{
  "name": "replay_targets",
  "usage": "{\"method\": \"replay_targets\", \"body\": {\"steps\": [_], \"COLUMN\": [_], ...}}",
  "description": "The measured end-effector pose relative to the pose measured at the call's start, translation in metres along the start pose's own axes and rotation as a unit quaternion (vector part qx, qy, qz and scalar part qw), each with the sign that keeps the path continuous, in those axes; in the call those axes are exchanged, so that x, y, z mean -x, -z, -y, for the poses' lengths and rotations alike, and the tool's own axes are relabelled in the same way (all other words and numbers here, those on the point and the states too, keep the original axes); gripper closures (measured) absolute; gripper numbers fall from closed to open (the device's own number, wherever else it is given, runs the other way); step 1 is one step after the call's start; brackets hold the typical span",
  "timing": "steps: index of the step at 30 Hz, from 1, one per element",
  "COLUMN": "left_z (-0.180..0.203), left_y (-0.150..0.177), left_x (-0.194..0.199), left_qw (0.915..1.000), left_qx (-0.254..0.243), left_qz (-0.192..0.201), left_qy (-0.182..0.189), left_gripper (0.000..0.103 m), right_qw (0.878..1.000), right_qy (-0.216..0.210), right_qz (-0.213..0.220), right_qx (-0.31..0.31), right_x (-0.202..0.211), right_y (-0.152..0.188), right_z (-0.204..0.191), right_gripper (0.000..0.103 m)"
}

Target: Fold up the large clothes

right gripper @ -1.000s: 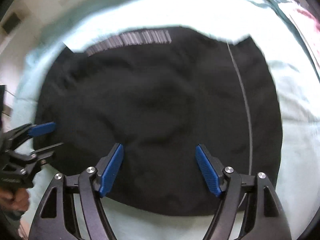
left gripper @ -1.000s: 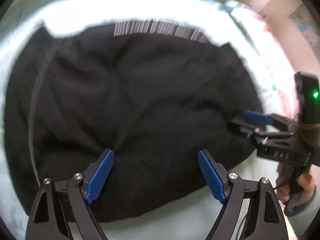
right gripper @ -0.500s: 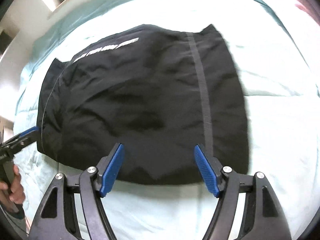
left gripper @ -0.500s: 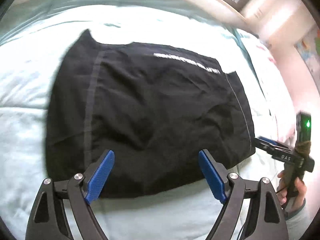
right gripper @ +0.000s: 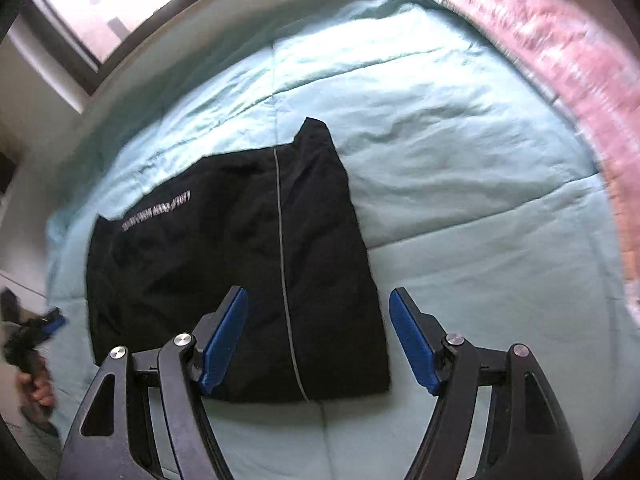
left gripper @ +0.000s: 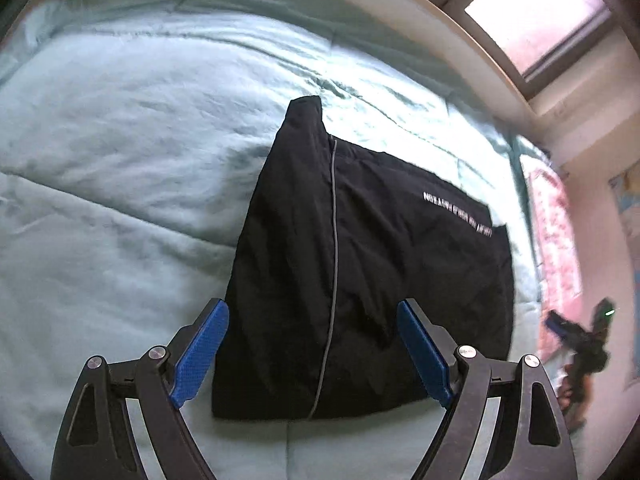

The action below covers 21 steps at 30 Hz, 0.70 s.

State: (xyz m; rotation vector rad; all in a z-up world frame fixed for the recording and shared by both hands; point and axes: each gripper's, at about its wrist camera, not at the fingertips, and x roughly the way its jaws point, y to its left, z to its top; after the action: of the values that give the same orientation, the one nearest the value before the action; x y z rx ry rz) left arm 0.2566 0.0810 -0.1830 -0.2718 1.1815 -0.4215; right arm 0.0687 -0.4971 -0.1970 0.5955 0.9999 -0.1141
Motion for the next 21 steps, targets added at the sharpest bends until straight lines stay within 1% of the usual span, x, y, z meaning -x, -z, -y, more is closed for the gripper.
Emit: {"method": "replay_targets", "body": {"steps": [2,4,7,9,12,14,15,17,19,21], "left_z": [-0.008,-0.018,-0.033,-0.044,-0.058,-0.062,-0.063,-0.064,-0.063,-0.061], "left_y": [-0.009,-0.018,-0.029,-0.033,-0.036,-0.035,-0.033,-0.027,-0.022,-0.021], "left_x": [-0.017,-0.032,-0.052,-0.063,-0.083,-0.094,-0.101,-0.121,-0.138,-0.151], "left_qw": [0.9997,0.9995,0.9992,0.9983,0.9946,0.9918,0.9895,0.9810,0.9748,0.9726], "left_qx": [0.014,0.019,0.028,0.041,0.060,0.067,0.069,0.077,0.088,0.092], "left_qz": [-0.009,-0.018,-0.026,-0.033,-0.050,-0.061,-0.069,-0.097,-0.114,-0.117], "left_qy": [0.016,0.018,0.011,0.024,0.068,0.090,0.107,0.149,0.170,0.178], "left_gripper": [0.016,0.016,0.016,0.016,0.016,0.016,0.016,0.016,0.016,0.016], "right_qw": [0.999,0.998,0.997,0.997,0.996,0.995,0.993,0.991,0.990,0.986], "right_qy": [-0.025,-0.041,-0.043,-0.045,-0.060,-0.068,-0.078,-0.089,-0.095,-0.113], "right_qz": [-0.014,-0.025,-0.042,-0.048,-0.058,-0.068,-0.077,-0.092,-0.098,-0.101], "right_qx": [-0.023,-0.034,-0.040,-0.037,-0.034,-0.033,-0.034,-0.037,-0.044,-0.068], "right_x": [-0.021,-0.040,-0.067,-0.082,-0.100,-0.111,-0.119,-0.132,-0.141,-0.151], "right_y": [-0.009,-0.014,-0.017,-0.018,-0.018,-0.017,-0.016,-0.016,-0.017,-0.018], "right_z": [0.014,0.022,0.029,0.032,0.034,0.035,0.036,0.037,0.040,0.048], "right_gripper": [0.027,0.027,0.027,0.027,0.027,0.027,0.027,0.026,0.020,0.017]}}
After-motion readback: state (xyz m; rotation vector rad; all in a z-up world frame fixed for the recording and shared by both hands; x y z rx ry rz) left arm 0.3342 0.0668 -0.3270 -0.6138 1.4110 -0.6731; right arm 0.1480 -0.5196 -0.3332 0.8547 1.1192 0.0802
